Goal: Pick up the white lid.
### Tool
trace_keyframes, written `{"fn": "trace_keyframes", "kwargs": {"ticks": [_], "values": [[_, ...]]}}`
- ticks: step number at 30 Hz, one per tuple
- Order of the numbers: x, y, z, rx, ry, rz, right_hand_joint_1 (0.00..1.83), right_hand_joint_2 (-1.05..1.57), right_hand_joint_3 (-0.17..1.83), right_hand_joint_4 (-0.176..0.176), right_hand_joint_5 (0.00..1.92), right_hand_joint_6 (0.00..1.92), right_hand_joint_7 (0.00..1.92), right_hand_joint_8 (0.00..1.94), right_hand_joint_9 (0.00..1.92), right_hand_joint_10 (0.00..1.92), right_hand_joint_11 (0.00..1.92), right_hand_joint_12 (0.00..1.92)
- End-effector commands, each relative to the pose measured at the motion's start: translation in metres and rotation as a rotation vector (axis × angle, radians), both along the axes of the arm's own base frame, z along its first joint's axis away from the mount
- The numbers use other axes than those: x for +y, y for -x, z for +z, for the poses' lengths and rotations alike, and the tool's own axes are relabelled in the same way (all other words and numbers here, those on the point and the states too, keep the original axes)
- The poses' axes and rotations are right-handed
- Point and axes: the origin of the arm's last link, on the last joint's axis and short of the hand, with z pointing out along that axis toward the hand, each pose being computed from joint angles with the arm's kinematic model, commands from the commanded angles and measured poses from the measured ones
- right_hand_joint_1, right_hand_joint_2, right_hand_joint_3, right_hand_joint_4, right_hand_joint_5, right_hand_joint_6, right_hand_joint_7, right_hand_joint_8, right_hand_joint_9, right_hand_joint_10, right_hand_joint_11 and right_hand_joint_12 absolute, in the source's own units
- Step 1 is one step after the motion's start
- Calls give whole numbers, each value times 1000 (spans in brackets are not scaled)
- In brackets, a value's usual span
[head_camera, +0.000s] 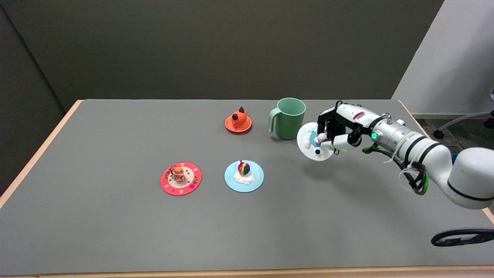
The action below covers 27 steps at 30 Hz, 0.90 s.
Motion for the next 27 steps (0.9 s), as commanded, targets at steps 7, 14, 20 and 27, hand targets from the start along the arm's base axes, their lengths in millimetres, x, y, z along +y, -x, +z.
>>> {"fn": "trace_keyframes", "kwargs": {"ticks": [7, 14, 20, 27], "values": [[-13, -43, 18, -108, 16, 23, 1372, 1029, 131, -93, 906, 1178, 1054, 937, 1003, 914, 784, 1303], [-14, -47, 22, -99, 28, 30, 1373, 1012, 163, -93, 909, 1171, 1054, 939, 1010, 904, 779, 1292], [-16, -54, 24, -147, 44, 41, 1369, 1031, 145, -93, 887, 1202, 1030, 976, 987, 942, 788, 1252], [-16, -58, 28, -167, 58, 37, 1372, 1027, 137, -89, 906, 1172, 1049, 945, 1005, 919, 788, 1292]]}}
